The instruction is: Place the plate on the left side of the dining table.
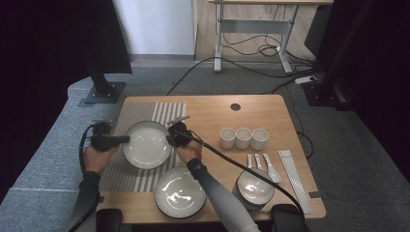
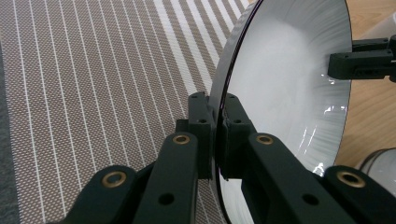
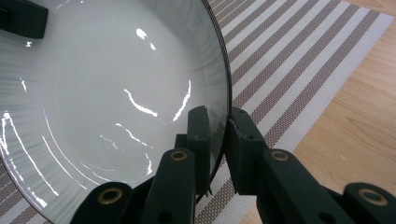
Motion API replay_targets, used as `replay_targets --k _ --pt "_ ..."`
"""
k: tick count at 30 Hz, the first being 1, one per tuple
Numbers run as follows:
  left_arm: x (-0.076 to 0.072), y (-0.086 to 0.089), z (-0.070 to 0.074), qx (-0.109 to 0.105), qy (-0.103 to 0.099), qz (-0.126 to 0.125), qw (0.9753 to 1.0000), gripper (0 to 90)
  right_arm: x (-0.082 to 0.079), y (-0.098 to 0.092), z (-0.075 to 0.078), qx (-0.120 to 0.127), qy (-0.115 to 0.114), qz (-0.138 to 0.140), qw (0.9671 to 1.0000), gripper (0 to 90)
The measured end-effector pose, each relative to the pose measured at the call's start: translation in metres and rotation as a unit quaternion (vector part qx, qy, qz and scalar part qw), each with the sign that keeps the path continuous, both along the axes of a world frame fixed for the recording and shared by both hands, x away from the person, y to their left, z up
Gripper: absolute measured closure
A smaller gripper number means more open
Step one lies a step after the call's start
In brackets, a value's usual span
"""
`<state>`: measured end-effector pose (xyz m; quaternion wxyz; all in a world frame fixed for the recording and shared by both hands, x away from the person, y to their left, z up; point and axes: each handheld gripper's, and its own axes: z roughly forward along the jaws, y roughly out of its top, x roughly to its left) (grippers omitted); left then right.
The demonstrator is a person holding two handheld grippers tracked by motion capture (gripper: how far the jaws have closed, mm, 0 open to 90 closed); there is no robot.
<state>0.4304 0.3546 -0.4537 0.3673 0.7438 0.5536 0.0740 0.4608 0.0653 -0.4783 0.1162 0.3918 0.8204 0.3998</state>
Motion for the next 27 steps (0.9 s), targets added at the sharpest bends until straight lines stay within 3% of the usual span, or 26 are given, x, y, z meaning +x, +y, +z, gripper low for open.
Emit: replay_targets --k 15,27 --pt "0.010 0.006 -0.021 -0.006 -0.003 0.007 1.0000 85.6 0.013 0.007 -0.018 -0.003 -0.011 0.001 0.9999 80.4" --pt "0.014 0.017 -0.026 -0.006 -0.009 0.018 0.9998 85.4 0.020 0.018 -0.024 0.003 -0.020 0.007 0.9998 80.3"
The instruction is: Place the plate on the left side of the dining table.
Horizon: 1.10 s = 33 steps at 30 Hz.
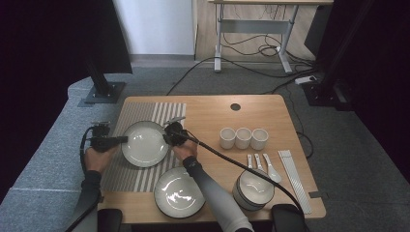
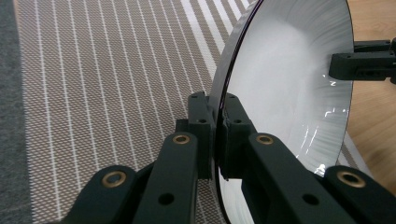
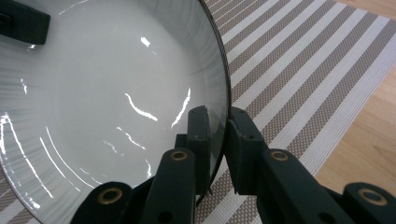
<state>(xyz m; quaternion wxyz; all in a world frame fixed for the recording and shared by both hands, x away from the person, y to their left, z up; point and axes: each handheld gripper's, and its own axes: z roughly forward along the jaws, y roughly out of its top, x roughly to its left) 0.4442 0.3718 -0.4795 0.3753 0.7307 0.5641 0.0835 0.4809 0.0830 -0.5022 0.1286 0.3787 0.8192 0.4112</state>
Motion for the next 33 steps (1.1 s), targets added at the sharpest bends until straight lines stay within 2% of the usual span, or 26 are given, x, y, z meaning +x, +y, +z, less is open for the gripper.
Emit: replay_targets --k 6,11,18,33 --pt "0.006 0.004 -0.004 -0.010 -0.001 0.006 0.9999 85.5 0.006 0.004 -0.003 0.002 -0.001 -0.002 1.0000 80.3" --pt "0.009 0.006 -0.008 -0.014 -0.003 0.008 0.9999 85.4 0.009 0.006 -0.003 -0.013 -0.011 0.004 0.9998 79.1" --pt "0.013 0.004 -0.015 0.005 -0.014 0.004 0.9999 83.8 0.013 0.010 -0.008 -0.027 -0.021 0.007 0.9994 77.0" --pt "0.020 0.002 -0.026 0.034 -0.040 -0.009 0.9986 79.4 0.019 0.011 -0.017 -0.026 -0.021 0.003 0.9994 74.5"
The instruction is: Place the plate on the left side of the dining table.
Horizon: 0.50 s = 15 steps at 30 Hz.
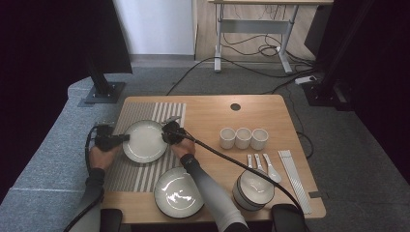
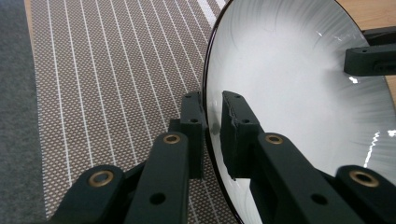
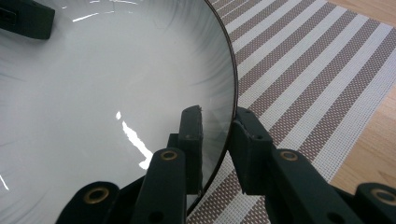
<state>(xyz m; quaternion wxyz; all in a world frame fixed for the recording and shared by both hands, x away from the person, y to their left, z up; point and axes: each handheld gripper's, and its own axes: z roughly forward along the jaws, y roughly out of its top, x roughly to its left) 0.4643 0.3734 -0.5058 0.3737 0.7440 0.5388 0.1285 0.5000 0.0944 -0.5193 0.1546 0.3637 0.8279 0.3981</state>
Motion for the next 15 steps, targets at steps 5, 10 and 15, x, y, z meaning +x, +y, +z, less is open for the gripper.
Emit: replay_targets --k 5,10,15 --pt "0.003 -0.001 -0.003 0.008 -0.003 -0.002 1.0000 78.2 0.002 0.000 -0.003 0.000 0.003 -0.003 1.0000 73.7" --pt "0.005 -0.001 -0.008 0.016 0.000 -0.002 0.9999 76.4 0.003 0.003 -0.006 -0.014 0.004 -0.003 0.9999 71.6" --pt "0.006 0.001 -0.015 0.014 0.009 -0.003 0.9999 75.1 0.005 0.004 -0.010 -0.018 0.010 -0.003 0.9998 70.9"
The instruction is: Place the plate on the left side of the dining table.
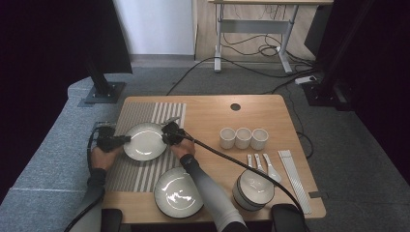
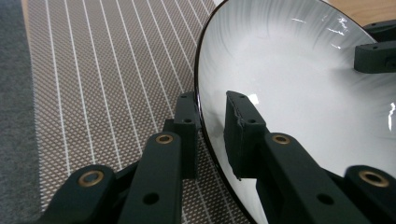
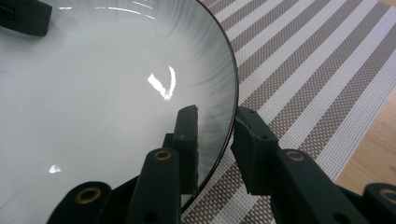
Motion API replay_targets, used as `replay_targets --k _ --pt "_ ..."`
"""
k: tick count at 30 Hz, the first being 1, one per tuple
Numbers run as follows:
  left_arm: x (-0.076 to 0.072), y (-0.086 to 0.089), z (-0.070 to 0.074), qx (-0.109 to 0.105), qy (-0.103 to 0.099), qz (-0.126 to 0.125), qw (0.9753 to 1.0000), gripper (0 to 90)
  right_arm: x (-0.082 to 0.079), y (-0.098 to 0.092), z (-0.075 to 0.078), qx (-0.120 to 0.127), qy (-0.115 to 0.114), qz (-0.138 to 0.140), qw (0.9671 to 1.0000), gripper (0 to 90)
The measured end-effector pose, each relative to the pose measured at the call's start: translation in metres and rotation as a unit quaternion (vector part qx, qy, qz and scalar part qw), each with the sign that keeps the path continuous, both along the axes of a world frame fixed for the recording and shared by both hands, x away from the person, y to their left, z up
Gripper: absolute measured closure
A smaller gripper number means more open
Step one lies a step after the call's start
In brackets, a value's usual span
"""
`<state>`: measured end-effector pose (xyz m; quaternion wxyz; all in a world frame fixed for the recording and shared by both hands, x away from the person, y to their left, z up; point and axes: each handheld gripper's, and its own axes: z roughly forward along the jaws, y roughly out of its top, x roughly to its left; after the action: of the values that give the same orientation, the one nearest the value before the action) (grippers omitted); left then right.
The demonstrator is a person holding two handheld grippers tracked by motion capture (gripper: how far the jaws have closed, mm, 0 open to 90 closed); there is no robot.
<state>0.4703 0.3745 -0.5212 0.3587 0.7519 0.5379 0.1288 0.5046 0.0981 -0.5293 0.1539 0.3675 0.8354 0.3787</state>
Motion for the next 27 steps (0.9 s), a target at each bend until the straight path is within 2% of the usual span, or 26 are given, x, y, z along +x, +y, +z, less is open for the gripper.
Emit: replay_targets --k 3,6,10,13,22,27 --pt "0.0000 0.0023 -0.0061 0.001 0.007 0.003 1.0000 73.9 -0.0004 0.0011 -0.0020 0.001 -0.002 -0.002 1.0000 71.0" --pt "-0.0009 0.0041 -0.0080 -0.003 0.002 0.005 1.0000 74.7 -0.0013 0.0025 -0.0012 -0.006 -0.007 0.001 1.0000 70.9" --pt "-0.0001 0.0019 -0.0055 0.015 -0.001 0.002 0.9999 74.8 -0.0015 0.0025 -0.0014 -0.006 -0.008 0.000 0.9999 70.9" --pt "0.0001 0.0011 -0.0050 0.021 -0.004 0.001 0.9998 75.0 -0.0015 0.0027 -0.0015 -0.005 -0.008 -0.001 1.0000 70.7" --pt "0.0007 0.0004 -0.0060 0.022 -0.007 0.002 0.9997 73.9 -0.0013 0.0027 -0.0030 -0.001 0.001 0.000 1.0000 68.2" --pt "0.0006 -0.0007 -0.0062 0.029 -0.010 0.009 0.9995 69.9 -0.0010 0.0022 -0.0026 0.001 0.009 -0.001 1.0000 65.8"
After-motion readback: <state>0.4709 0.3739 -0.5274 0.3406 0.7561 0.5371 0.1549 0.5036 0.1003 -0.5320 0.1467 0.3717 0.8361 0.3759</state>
